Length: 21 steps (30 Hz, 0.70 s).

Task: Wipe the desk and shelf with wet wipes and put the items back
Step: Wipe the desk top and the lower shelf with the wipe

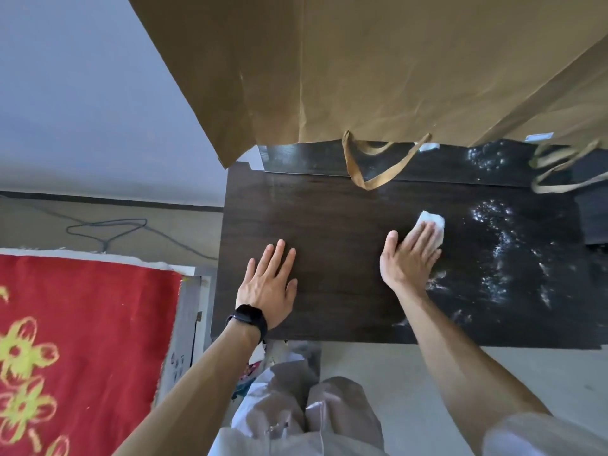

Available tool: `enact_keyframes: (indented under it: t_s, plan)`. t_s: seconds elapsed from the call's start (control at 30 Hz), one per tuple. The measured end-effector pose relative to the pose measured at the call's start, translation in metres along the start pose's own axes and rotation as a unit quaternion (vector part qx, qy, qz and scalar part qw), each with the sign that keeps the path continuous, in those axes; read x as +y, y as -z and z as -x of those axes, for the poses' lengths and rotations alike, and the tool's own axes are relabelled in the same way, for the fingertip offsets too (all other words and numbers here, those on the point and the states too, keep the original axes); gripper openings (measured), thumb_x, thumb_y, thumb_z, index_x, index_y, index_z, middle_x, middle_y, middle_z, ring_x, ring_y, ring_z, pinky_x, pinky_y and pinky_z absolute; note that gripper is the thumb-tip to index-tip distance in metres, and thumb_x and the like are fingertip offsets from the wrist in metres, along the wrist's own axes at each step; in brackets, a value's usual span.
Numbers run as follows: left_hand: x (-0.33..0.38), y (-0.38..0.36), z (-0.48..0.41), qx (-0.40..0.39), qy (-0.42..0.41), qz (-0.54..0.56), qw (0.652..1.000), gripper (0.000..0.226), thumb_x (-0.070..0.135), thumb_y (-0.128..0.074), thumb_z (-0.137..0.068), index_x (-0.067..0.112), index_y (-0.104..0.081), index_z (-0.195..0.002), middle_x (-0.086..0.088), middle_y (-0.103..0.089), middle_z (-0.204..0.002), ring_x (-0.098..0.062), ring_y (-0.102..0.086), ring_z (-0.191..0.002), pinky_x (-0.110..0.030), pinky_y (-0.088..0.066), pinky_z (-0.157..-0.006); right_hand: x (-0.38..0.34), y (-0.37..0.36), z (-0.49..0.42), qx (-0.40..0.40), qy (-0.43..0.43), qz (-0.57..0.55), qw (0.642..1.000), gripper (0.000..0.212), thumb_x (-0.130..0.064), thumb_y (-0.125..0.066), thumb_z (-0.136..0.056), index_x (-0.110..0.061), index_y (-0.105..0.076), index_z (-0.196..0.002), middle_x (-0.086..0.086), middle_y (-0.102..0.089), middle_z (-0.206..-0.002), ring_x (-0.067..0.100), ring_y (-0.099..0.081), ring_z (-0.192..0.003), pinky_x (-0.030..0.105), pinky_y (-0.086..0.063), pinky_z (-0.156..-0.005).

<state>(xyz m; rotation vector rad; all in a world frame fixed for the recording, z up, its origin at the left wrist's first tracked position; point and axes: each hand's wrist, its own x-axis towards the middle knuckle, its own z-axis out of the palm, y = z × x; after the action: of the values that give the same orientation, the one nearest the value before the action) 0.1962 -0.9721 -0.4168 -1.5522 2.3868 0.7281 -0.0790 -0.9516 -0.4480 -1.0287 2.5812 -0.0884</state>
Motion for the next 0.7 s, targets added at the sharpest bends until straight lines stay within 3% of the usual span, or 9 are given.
enact_keyframes:
  t_s: [0.13,0.23,0.33,0.47,0.57,0.63,0.7]
  plan:
    - [0.005,-0.003,-0.009,-0.007,0.006,0.001,1.0,0.061,0.042,-0.026,-0.103,0.028,-0.001,-0.156,0.004,0.01,-0.164,-0.019,0.01,-0.15,-0.046,-0.007,-0.121,-0.047,-0.024,0.028,-0.007,0.234,0.073,0.97,0.069,-0.05,-0.015,-0.103,-0.009,-0.003,-0.157,0.008,0.002,-0.165,0.023,0.005,-0.153,0.049,0.003,-0.122]
    - [0.0,-0.006,-0.005,-0.006,0.001,-0.007,1.0,0.061,0.043,-0.026,-0.103,0.03,0.001,-0.156,0.007,0.013,-0.163,-0.017,0.012,-0.15,-0.045,-0.005,-0.121,-0.072,-0.02,-0.005,-0.026,0.342,0.094,0.934,0.065,-0.048,-0.013,-0.103,-0.014,-0.003,-0.158,0.003,0.0,-0.166,0.019,0.004,-0.153,0.051,-0.004,-0.123]
    - [-0.003,-0.007,-0.006,-0.001,0.003,0.001,1.0,0.061,0.042,-0.029,-0.102,0.031,-0.002,-0.156,0.009,0.01,-0.163,-0.016,0.01,-0.15,-0.045,-0.007,-0.121,-0.051,0.0,-0.05,-0.027,0.291,0.075,0.953,0.063,-0.047,-0.014,-0.103,-0.019,-0.005,-0.158,0.0,-0.004,-0.166,0.017,-0.001,-0.153,0.051,-0.005,-0.123]
    - [0.006,-0.006,-0.006,-0.008,0.019,0.013,1.0,0.063,0.045,-0.028,-0.102,0.029,-0.003,-0.156,0.007,0.011,-0.163,-0.018,0.011,-0.15,-0.047,-0.007,-0.121,0.008,0.03,-0.082,0.007,0.061,0.008,0.998,0.066,-0.048,-0.014,-0.101,-0.015,-0.002,-0.158,0.003,0.001,-0.166,0.018,0.004,-0.153,0.054,-0.005,-0.122]
    - [0.009,-0.004,-0.009,-0.007,0.027,0.014,0.999,0.063,0.047,-0.028,-0.101,0.029,-0.004,-0.156,0.008,0.012,-0.163,-0.018,0.011,-0.15,-0.047,-0.007,-0.121,-0.009,0.035,-0.078,-0.013,-0.06,-0.048,0.997,0.072,-0.052,-0.01,-0.1,-0.01,0.004,-0.157,0.008,0.009,-0.166,0.02,0.012,-0.152,0.055,0.002,-0.121]
    - [0.009,-0.005,-0.01,-0.006,0.028,0.007,1.0,0.063,0.047,-0.028,-0.101,0.029,-0.004,-0.156,0.008,0.011,-0.163,-0.018,0.01,-0.15,-0.047,-0.009,-0.121,-0.04,0.017,-0.05,-0.009,-0.009,-0.048,0.999,0.072,-0.052,-0.012,-0.1,-0.009,0.002,-0.157,0.009,0.006,-0.166,0.022,0.01,-0.152,0.053,0.003,-0.122]
    - [0.009,-0.006,-0.009,-0.008,0.031,0.001,0.999,0.062,0.047,-0.028,-0.102,0.029,-0.005,-0.156,0.008,0.01,-0.163,-0.018,0.009,-0.151,-0.047,-0.01,-0.121,-0.062,-0.012,0.003,-0.015,0.143,-0.005,0.99,0.07,-0.051,-0.016,-0.102,-0.01,-0.003,-0.157,0.007,0.002,-0.165,0.02,0.007,-0.153,0.05,0.003,-0.122]
